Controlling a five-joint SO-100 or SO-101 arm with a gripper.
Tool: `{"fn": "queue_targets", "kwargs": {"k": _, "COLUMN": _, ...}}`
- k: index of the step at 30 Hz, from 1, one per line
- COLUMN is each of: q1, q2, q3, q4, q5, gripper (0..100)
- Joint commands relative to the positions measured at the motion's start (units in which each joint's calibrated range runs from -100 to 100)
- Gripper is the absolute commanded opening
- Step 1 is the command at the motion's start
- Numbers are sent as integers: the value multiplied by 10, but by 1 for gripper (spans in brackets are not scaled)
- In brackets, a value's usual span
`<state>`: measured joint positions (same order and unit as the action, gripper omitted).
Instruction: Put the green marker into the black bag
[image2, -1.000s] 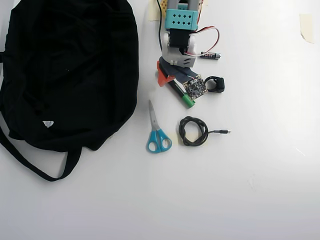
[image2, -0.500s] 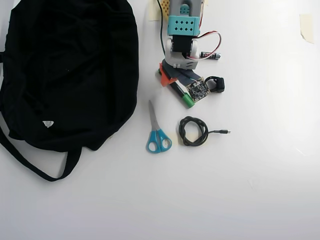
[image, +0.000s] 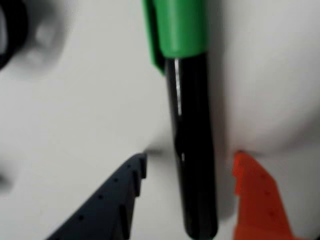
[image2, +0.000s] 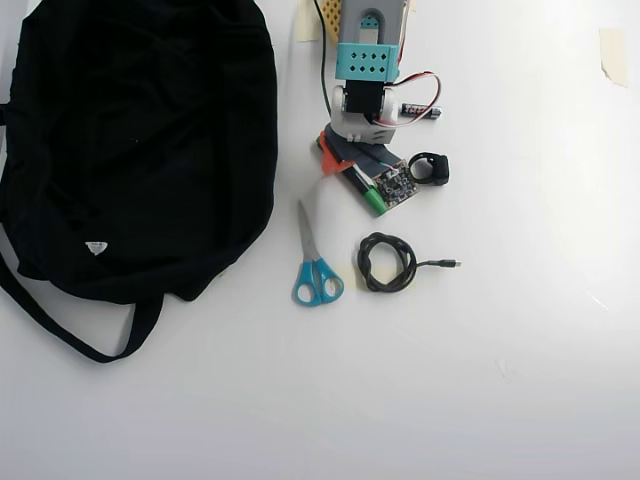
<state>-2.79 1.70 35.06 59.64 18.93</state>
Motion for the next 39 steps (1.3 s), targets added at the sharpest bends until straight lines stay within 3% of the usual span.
{"fn": "queue_targets", "kwargs": {"k": 1, "q1": -1, "q2": 0, "q3": -4, "q4": -12, "q5": -2, "gripper": 22}}
{"fn": "queue_targets", "kwargs": {"k": 5, "q1": 2, "q2": 0, "q3": -4, "q4": -12, "q5": -2, "gripper": 21}}
{"fn": "queue_targets", "kwargs": {"k": 10, "q1": 2, "q2": 0, "q3": -3, "q4": -12, "q5": -2, "gripper": 12}}
{"fn": "queue_targets", "kwargs": {"k": 33, "q1": 3, "q2": 0, "q3": -3, "q4": -12, "q5": -2, "gripper": 11}}
{"fn": "queue_targets", "kwargs": {"k": 39, "q1": 3, "q2": 0, "q3": -3, "q4": -12, "q5": -2, "gripper": 4}}
